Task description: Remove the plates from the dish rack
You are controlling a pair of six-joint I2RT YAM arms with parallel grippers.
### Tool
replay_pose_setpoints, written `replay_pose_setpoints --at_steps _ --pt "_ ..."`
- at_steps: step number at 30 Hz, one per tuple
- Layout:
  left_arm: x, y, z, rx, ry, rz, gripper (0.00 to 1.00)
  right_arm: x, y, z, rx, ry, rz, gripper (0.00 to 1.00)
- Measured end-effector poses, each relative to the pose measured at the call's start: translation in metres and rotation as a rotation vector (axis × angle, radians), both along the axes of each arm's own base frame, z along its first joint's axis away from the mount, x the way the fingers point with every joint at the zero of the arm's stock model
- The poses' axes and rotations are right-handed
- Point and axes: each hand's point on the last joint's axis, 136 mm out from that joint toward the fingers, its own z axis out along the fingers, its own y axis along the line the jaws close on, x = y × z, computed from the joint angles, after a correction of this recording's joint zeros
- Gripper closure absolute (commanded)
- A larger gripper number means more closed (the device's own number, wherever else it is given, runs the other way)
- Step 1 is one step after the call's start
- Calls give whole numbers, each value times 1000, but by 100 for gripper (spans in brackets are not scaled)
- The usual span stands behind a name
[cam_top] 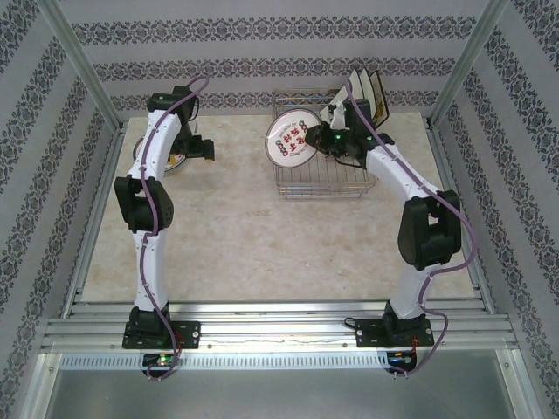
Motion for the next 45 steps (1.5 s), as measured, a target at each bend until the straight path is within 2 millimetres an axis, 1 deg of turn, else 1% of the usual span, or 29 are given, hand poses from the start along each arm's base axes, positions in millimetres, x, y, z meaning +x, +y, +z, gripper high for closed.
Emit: replay_pose_setpoints --at_steps 3,6,8,12,14,17,20,22,24,26,29,31,33,37,40,43,45 --pt "1 -1 3 -5 -12 0 0 -11 14 -10 126 33 48 100" --pt "1 -1 5 -9 -18 -1 0 -21 21 -17 213 63 81 100" --pt "1 -2 5 -14 -20 -1 0 -25 24 -20 242 75 96 100" --pt "1 -7 7 -41 -34 -2 0 -30 26 -16 282 72 111 100" --pt "2 -15 11 -89 -56 -5 0 -30 28 -11 300 60 121 100" --pt "1 -37 22 -242 -117 -5 0 -30 29 -5 321 44 130 100" --pt "1 -61 43 -470 -215 6 0 -30 30 0 337 37 139 100" --pt "4 -73 60 -615 -285 5 0 -30 31 1 342 38 142 100" --pt "9 -82 72 -730 -343 -4 0 -31 32 3 348 41 148 100" --pt "13 -93 78 -827 -378 -20 0 -29 34 6 356 43 158 100" --pt "17 -106 77 -950 -395 -33 0 -23 36 12 367 35 166 100" --pt "17 -112 75 -1015 -392 -32 0 -20 41 14 371 33 175 100" --pt "19 -116 78 -1055 -398 -37 1 -17 45 16 377 35 181 100" --pt "24 -122 94 -1112 -441 -72 4 -14 54 17 383 38 199 100" --pt "25 -128 101 -1139 -452 -94 6 -12 60 15 385 43 209 100" --pt "27 -132 102 -1158 -452 -104 11 -11 65 13 385 48 216 100" --pt "28 -134 101 -1167 -447 -102 16 -9 68 12 387 49 221 100"
